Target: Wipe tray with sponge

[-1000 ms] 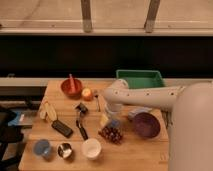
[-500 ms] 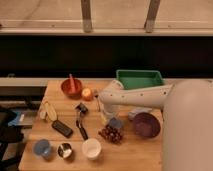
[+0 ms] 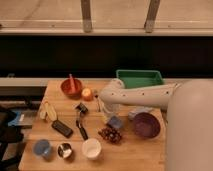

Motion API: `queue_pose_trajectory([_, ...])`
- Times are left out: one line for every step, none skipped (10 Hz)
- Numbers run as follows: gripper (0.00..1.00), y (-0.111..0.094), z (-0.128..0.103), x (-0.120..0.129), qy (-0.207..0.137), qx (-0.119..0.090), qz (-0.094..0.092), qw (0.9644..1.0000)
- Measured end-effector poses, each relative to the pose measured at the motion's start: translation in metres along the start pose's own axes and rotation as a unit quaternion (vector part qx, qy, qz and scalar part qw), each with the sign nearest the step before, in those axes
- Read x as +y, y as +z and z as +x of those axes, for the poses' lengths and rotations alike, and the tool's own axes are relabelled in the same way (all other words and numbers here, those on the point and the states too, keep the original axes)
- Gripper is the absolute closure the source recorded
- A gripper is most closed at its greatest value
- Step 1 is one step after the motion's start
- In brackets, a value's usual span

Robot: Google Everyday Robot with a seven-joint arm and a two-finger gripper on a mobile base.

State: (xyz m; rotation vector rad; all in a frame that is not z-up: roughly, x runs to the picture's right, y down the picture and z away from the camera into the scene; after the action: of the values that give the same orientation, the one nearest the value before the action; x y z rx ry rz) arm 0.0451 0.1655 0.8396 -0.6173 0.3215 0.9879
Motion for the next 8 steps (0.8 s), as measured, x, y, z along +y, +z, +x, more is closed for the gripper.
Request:
queue_pose_trajectory([0.93,-0.021,-0.003,-0.008,0.004,-0.012,0.002,0.9999])
queue_pose_trajectory([0.93,-0.046,-0.007,-0.019,0.010,-0.026,0.003,0.9996])
queue_pose_trajectory([0.93,-0.062,-0.012,-0.028,0.015,-0.035,0.004,0.9993])
queue_pose_trajectory([0.93,-0.074,-0.019,-0.040,0.020,-0.042,0.007,0.9989])
queue_pose_trajectory([0.93,-0.088,-0.032,-0.059,0.030,-0.051,0.009,0.9982])
queue_pose_trajectory([0.93,-0.096,-0.043,-0.077,0.041,-0.057,0.007,0.9975])
queue_pose_trajectory([0.93,-0.106,-0.053,-0.101,0.059,-0.063,0.006,0.9962])
queue_pose_trajectory([0.93,-0.116,-0.061,-0.123,0.079,-0.074,0.006,0.9941])
